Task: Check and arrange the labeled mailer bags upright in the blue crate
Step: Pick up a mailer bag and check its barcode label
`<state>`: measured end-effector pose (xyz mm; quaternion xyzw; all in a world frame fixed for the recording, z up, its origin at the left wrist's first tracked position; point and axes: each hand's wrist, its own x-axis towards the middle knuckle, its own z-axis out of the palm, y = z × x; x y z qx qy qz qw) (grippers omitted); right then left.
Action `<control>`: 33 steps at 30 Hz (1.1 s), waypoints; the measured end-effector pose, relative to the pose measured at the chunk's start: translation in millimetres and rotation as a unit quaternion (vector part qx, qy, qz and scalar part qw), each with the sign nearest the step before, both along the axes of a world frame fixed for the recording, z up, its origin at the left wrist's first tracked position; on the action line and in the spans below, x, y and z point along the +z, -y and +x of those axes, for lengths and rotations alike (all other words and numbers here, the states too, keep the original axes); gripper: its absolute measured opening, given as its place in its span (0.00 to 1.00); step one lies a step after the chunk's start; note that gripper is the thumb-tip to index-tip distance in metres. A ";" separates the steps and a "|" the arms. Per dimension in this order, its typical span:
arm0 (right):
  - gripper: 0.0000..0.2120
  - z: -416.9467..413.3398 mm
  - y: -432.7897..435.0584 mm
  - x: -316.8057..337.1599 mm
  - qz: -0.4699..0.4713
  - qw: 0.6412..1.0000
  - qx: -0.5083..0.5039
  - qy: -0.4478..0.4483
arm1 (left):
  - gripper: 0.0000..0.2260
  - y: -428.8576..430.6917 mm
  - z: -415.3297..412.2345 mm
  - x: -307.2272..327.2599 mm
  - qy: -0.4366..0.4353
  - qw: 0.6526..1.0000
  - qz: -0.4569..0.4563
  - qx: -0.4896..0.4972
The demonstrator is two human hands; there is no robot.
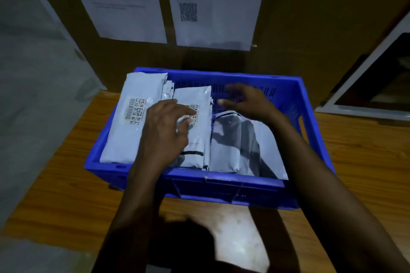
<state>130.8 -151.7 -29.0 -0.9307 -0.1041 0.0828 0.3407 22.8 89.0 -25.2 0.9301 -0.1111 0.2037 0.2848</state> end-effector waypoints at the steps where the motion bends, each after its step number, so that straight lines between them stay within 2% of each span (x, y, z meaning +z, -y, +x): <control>1: 0.30 1.1 7.2 -5.9 -0.036 0.999 -0.021 -0.015 | 0.09 6.0 3.9 -0.2 -0.009 1.000 0.003 -0.017; 3: 0.24 1.0 15.7 -19.8 -0.108 0.992 -0.043 -0.047 | 0.09 18.2 13.4 0.1 -0.048 0.998 0.007 -0.046; 6: 0.20 -5.3 13.1 -32.9 -0.167 0.978 -0.051 -0.112 | 0.09 35.3 25.0 4.2 -0.125 0.991 0.018 -0.052; 10: 0.16 -10.7 -5.4 -43.4 -0.189 0.971 -0.071 -0.131 | 0.10 51.4 27.6 5.9 -0.155 0.986 0.039 -0.052; 12: 0.18 -9.8 -9.8 -44.0 -0.197 0.970 -0.074 -0.120 | 0.10 54.4 26.3 3.6 -0.165 0.984 0.038 -0.056; 14: 0.15 -7.5 -6.6 -38.7 -0.155 0.977 -0.077 -0.126 | 0.10 55.2 24.9 1.8 -0.173 0.983 0.031 -0.056; 17: 0.07 -7.3 8.3 -26.9 -0.030 0.986 -0.103 -0.130 | 0.11 54.8 23.4 3.9 -0.167 0.984 0.024 -0.062; 19: 0.07 -7.1 13.6 -23.9 -0.031 0.989 -0.064 -0.127 | 0.11 54.2 22.9 5.5 -0.157 0.986 0.018 -0.059; 22: 0.17 -7.9 9.3 -31.9 -0.131 0.980 0.063 -0.136 | 0.11 52.7 24.2 6.9 -0.151 0.987 0.012 -0.044; 24: 0.22 -8.0 4.3 -38.4 -0.158 0.973 0.098 -0.137 | 0.11 51.3 25.3 6.7 -0.148 0.988 0.002 -0.039; 29: 0.28 -11.5 -4.5 -43.7 -0.255 0.945 0.201 -0.035 | 0.11 48.8 26.8 3.2 -0.145 0.989 -0.019 -0.027; 31: 0.25 -13.0 -5.6 -46.4 -0.279 0.935 0.217 -0.028 | 0.11 49.9 26.6 2.0 -0.141 0.989 -0.016 -0.032; 33: 0.16 -11.9 -2.1 -44.6 -0.255 0.944 0.211 -0.008 | 0.10 51.4 25.4 1.3 -0.142 0.989 -0.017 -0.039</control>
